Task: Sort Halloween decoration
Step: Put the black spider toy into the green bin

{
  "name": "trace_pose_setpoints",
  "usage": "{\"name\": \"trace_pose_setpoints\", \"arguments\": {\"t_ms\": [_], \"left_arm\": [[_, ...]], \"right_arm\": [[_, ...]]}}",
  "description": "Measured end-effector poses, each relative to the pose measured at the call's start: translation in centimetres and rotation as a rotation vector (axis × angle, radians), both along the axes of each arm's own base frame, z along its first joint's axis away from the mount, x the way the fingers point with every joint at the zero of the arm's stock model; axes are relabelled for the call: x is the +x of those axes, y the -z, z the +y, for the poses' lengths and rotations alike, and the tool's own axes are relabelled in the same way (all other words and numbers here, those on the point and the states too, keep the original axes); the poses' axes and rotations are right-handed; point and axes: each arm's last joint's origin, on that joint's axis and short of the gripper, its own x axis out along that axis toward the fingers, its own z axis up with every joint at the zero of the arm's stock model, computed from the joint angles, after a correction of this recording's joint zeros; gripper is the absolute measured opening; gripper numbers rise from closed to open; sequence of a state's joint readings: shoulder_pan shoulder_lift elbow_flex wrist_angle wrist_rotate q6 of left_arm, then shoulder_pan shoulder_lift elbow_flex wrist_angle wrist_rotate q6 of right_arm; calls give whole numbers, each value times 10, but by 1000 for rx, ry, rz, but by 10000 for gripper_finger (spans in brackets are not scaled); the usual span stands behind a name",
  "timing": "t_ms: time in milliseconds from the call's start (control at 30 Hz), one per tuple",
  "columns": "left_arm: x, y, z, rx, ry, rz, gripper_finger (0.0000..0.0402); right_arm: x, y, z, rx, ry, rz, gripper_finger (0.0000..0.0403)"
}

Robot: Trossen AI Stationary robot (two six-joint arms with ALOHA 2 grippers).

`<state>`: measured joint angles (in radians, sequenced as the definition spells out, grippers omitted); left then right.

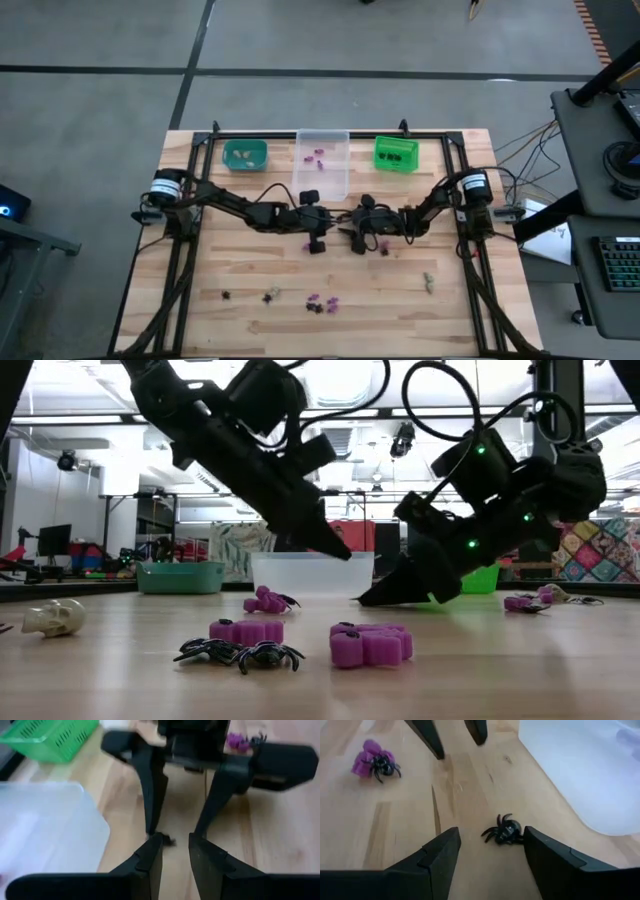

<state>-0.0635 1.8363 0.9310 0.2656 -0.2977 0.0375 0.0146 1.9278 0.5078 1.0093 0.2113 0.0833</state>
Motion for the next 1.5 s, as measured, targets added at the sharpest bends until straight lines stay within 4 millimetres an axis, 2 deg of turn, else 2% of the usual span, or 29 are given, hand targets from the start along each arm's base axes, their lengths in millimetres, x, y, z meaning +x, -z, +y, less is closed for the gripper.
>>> {"name": "trace_pose_setpoints", "arguments": {"t_ms": [200, 567, 700, 900, 1200, 1333, 1500], "left_arm": [[-2, -6, 0, 5, 2, -11, 77], [-6, -2, -3, -17, -9, 46, 77], [-8, 1, -5, -19, -7, 77, 77], [-11, 4, -5, -49, -30, 104, 77], [-8, 1, -7, -56, -29, 63, 77], [-7, -1, -9, -59, -22, 41, 77], [-6, -2, -10, -63, -15, 24, 77]], "right_arm": [[4, 6, -1, 37, 7, 10, 219], [8, -6, -5, 55, 18, -15, 219], [4, -9, -5, 70, -23, 56, 219], [-7, -26, 1, 94, -66, 182, 219], [-17, -70, 7, 73, -110, 126, 219], [-21, -77, 7, 66, -106, 131, 219], [-21, -72, 6, 60, -91, 160, 219]]}}
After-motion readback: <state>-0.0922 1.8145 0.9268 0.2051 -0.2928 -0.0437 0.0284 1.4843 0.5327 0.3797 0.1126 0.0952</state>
